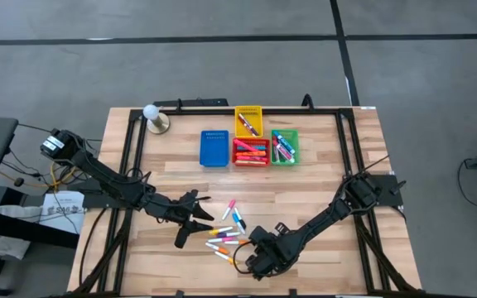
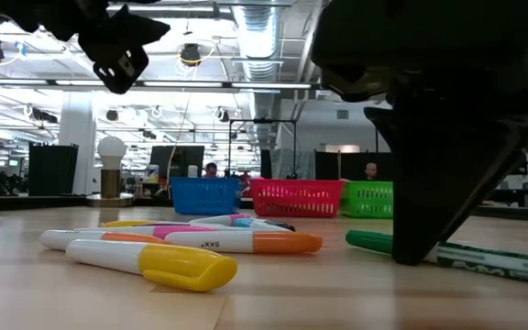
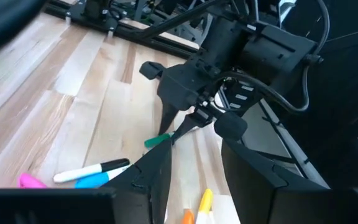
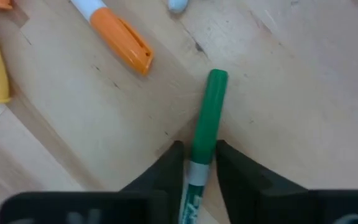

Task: Pick & Place Markers
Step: Put the small green marker pen into the yellow bin

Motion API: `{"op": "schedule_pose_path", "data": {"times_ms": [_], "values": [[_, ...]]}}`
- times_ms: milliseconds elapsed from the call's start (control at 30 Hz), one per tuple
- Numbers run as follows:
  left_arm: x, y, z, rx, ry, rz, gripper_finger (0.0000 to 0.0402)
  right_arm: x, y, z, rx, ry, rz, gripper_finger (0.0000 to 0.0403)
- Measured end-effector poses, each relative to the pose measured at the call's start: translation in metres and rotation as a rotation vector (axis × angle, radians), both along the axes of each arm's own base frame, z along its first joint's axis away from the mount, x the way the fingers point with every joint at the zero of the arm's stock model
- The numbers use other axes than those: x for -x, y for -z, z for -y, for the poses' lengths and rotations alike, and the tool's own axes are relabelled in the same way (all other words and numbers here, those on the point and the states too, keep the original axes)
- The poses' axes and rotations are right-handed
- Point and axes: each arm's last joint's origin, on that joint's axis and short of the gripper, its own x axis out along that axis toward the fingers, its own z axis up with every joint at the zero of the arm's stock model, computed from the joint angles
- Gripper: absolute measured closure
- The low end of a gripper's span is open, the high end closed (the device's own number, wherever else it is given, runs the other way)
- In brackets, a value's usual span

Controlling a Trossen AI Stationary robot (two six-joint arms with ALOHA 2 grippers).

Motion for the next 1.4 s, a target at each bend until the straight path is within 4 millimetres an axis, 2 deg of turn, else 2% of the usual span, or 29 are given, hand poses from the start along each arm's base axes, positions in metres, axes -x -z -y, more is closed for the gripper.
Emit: {"op": "schedule_pose_path", "data": {"times_ms": [167, 433, 633, 867, 1200, 1400], "values": [[0.000, -0.001, 0.000, 0.010, -0.002, 0.015, 0.0262, -0.001, 0.000, 0.000, -0.011, 0.002, 0.002, 0.0378], [0.000, -0.003, 0.000, 0.021, -0.002, 0.034, 0.0262, -0.002, -0.006, 0.001, -0.014, 0.005, -0.009, 0.0376], [0.000, -0.003, 0.000, 0.021, -0.002, 0.034, 0.0262, -0.003, -0.028, 0.010, -0.011, -0.003, -0.029, 0.0381], [-0.001, -0.003, 0.000, 0.021, -0.002, 0.034, 0.0262, -0.004, -0.065, 0.029, 0.031, 0.030, 0.061, 0.0371], [-0.001, -0.003, 0.000, 0.016, -0.002, 0.035, 0.0262, -0.007, -0.124, 0.054, 0.131, 0.047, 0.323, 0.0373], [-0.001, -0.003, -0.001, 0.008, -0.044, 0.040, 0.0262, -0.018, -0.144, 0.078, 0.159, -0.002, 0.397, 0.0378]]}}
